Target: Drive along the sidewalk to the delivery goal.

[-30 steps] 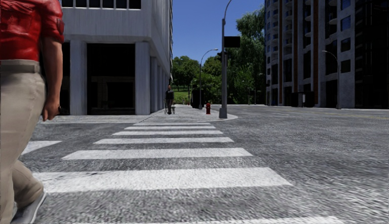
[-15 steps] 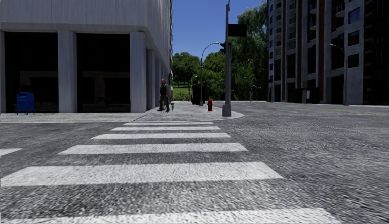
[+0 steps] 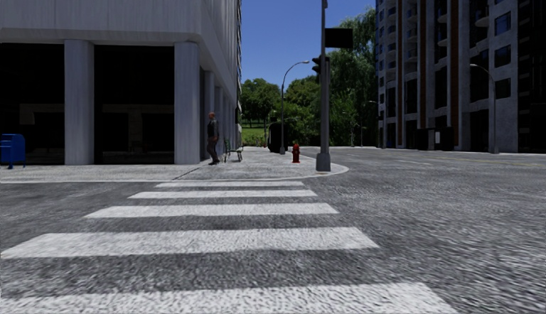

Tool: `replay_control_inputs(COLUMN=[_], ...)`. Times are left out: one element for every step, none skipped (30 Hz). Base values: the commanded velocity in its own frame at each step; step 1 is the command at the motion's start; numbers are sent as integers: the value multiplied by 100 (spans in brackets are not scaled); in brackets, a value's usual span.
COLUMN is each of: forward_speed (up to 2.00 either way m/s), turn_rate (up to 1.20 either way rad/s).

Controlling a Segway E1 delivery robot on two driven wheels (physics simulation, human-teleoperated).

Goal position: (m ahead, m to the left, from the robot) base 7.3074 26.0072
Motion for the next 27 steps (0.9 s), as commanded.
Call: replay_control_inputs(forward_speed=[177, 177, 177, 177, 177, 177, 176, 176, 176, 176, 176, 176, 176, 176, 176, 176, 176, 176, 176, 176, 176, 176, 176, 176, 176, 176, 176], turn_rate=[0, 0, 0, 0, 0, 0, 0, 0, 0, 0, 2, 9, 9, 15, 17, 19, 19, 19, 19, 19, 19, 19, 19, 19, 19, 19, 19])
